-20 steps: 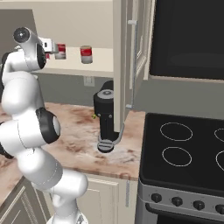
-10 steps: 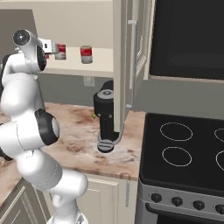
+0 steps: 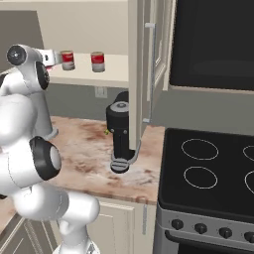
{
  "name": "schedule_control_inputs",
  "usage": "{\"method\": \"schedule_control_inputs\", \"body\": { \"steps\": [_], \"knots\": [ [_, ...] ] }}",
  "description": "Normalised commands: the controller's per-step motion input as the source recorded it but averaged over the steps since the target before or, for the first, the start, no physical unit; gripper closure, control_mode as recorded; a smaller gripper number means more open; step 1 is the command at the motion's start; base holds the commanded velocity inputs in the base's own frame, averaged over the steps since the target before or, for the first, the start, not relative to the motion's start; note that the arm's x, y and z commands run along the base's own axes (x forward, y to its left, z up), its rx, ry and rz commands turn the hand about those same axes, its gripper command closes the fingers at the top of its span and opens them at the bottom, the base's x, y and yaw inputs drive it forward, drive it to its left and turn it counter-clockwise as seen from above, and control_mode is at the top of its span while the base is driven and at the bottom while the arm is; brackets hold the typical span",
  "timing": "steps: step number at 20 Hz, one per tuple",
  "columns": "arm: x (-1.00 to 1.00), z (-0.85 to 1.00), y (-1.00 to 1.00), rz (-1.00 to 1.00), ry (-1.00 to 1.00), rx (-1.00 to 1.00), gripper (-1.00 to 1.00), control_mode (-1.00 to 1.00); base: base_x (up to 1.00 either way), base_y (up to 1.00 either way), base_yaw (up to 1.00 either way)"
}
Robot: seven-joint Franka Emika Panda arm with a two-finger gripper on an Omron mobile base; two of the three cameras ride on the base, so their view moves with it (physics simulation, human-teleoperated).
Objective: Stack two cans on top of the other two cans in the cabinet.
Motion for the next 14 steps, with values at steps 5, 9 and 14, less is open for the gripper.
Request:
{"method": "schedule_control_inputs", "body": {
  "steps": [5, 9, 14],
  "knots": [
    [-0.49, 0.27, 0.05, -0.03, -0.03, 0.01, 1.0, -1.0, 0.0, 0.0, 0.0],
    [-0.46, 0.37, -0.07, -0.07, 0.0, 0.02, 1.0, -1.0, 0.0, 0.0, 0.0],
    [-0.39, 0.47, -0.2, -0.08, 0.02, 0.01, 1.0, -1.0, 0.0, 0.0, 0.0]
  ]
}}
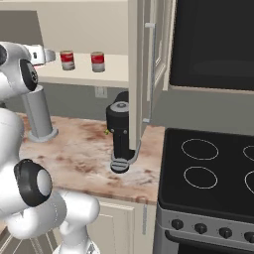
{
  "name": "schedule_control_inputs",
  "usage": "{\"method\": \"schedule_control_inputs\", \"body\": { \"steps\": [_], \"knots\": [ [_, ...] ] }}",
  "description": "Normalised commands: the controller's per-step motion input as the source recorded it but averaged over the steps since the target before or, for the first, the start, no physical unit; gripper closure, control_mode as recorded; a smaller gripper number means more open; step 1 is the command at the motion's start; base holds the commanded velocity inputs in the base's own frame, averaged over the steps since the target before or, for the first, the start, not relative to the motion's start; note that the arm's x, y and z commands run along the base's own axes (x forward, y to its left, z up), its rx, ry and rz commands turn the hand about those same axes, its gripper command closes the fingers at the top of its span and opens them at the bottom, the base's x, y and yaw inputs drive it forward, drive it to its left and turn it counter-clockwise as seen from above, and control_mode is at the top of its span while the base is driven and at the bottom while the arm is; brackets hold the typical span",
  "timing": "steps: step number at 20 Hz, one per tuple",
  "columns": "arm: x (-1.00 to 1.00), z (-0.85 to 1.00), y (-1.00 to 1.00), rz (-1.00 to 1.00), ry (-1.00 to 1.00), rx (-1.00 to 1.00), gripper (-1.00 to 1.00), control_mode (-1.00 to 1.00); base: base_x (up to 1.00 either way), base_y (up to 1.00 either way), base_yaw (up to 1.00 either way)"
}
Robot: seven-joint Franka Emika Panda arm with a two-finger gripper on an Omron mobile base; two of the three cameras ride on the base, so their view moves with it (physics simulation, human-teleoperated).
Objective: Stack two cans on top of the other two cans in the cabinet.
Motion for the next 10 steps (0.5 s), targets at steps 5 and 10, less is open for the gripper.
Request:
{"method": "schedule_control_inputs", "body": {
  "steps": [5, 10],
  "knots": [
    [-0.43, 0.31, -0.44, -0.06, 0.0, 0.0, 1.0, -1.0, 0.0, 0.0, 0.0],
    [-0.45, 0.04, -0.45, -0.01, -0.02, 0.0, 1.0, -1.0, 0.0, 0.0, 0.0]
  ]
}}
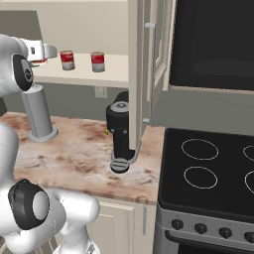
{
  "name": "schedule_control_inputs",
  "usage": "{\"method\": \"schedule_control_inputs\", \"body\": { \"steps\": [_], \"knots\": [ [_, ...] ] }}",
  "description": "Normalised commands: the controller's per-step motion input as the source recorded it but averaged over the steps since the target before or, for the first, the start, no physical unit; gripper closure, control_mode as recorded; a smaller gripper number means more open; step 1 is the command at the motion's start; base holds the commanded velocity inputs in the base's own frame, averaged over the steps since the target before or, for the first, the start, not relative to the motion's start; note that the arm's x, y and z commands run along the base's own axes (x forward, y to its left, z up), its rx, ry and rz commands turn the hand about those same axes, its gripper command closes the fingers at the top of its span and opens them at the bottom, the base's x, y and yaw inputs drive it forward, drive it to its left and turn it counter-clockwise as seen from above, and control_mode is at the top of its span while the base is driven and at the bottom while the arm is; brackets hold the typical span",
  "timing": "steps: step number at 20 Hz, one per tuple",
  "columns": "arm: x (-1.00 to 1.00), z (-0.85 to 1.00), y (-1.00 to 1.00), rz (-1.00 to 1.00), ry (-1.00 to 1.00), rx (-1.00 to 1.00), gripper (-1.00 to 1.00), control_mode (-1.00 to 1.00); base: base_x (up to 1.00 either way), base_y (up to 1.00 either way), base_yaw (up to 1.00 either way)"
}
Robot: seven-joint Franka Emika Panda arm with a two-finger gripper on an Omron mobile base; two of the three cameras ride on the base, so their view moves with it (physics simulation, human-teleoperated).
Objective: Stack two cans on top of the other two cans in the cabinet.
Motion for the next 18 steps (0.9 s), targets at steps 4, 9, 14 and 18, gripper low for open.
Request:
{"method": "schedule_control_inputs", "body": {
  "steps": [4, 9, 14, 18],
  "knots": [
    [-0.29, 0.01, -0.52, 0.0, -0.03, 0.0, 1.0, -1.0, 0.0, 0.0, 0.0],
    [-0.09, 0.14, -0.54, 0.0, 0.0, 0.0, 1.0, -1.0, 0.0, 0.0, 0.0],
    [0.0, 0.23, -0.54, 0.0, 0.07, 0.0, 1.0, -1.0, 0.0, 0.0, 0.0],
    [0.01, 0.19, -0.53, 0.0, 0.06, 0.0, 1.0, -1.0, 0.0, 0.0, 0.0]
  ]
}}
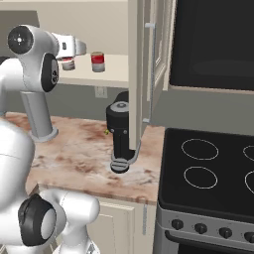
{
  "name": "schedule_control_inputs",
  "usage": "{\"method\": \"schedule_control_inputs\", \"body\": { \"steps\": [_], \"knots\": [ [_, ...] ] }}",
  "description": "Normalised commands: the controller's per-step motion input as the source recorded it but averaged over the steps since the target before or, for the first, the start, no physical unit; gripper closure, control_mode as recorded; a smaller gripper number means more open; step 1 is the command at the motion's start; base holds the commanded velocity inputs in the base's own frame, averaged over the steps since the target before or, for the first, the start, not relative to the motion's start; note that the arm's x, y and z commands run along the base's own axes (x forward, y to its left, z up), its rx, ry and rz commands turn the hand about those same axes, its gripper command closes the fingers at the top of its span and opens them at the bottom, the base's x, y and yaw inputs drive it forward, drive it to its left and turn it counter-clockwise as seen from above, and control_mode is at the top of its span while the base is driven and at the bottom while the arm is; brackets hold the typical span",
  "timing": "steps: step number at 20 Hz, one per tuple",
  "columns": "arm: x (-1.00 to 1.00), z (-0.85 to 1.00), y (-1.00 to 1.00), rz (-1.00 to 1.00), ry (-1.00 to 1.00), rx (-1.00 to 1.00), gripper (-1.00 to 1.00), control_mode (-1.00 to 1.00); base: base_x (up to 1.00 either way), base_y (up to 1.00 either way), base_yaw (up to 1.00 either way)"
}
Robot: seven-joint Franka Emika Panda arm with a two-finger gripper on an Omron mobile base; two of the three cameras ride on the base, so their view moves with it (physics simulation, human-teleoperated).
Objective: Stack two cans on top of the other two cans in the cabinet.
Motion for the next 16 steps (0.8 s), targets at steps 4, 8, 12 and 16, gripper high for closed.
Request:
{"method": "schedule_control_inputs", "body": {
  "steps": [4, 8, 12, 16],
  "knots": [
    [0.08, 0.01, -0.33, 0.0, 0.0, 0.0, 1.0, -1.0, 0.0, 0.0, 0.0],
    [0.09, -0.01, -0.24, 0.0, 0.0, 0.0, 1.0, -1.0, 0.0, 0.0, 0.0],
    [0.14, -0.06, -0.26, 0.03, 0.0, 0.0, 1.0, -1.0, 0.0, 0.0, 0.0],
    [0.21, -0.08, -0.23, 0.04, 0.0, 0.0, 1.0, -1.0, 0.0, 0.0, 0.0]
  ]
}}
